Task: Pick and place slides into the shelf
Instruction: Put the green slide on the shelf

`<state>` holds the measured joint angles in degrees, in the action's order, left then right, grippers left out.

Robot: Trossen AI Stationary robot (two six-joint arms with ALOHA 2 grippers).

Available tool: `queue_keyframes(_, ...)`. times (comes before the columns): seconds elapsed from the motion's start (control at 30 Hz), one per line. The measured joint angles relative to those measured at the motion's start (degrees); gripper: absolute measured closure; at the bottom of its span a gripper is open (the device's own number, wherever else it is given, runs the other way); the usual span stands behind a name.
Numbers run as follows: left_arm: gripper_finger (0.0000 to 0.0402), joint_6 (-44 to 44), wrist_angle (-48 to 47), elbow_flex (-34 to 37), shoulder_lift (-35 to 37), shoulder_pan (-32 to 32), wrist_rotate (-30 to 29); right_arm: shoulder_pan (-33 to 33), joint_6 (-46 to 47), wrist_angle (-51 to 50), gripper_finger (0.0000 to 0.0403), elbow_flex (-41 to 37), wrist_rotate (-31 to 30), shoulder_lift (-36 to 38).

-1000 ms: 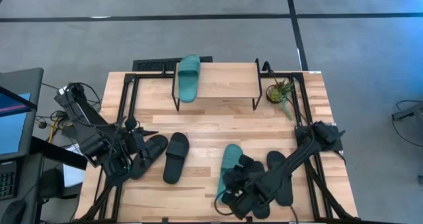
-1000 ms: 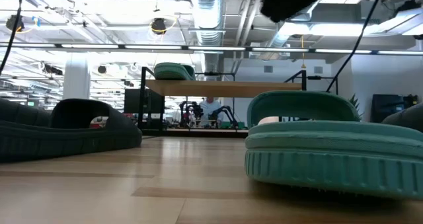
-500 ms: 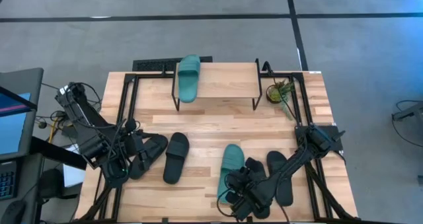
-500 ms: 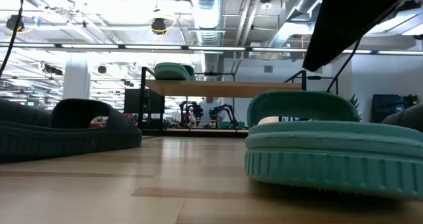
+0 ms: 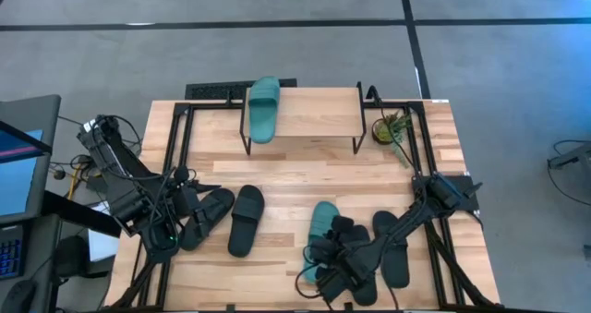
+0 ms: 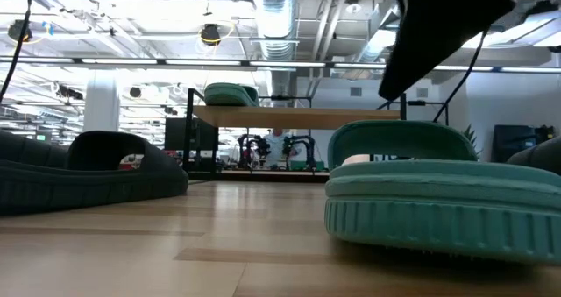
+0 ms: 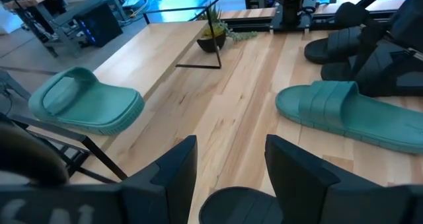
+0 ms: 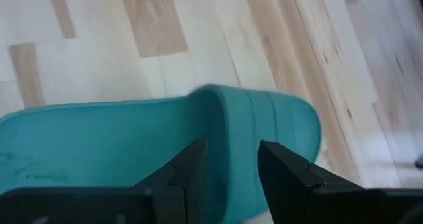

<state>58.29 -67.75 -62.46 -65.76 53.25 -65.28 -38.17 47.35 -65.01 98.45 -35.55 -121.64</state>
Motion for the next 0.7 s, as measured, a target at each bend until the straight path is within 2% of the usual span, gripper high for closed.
queue_keyframes(0.33,0.0234,0.5,0.0,0.0,0.0,0.0,0.0,0.8,-5.8,1.1,0.0281,-0.1,1.0,-1.0)
queue_keyframes(0.7,0.0234,0.9,0.0,0.0,0.0,0.0,0.0,2.1,-5.1,-1.8,0.0281,-0.3,0.3,-1.5)
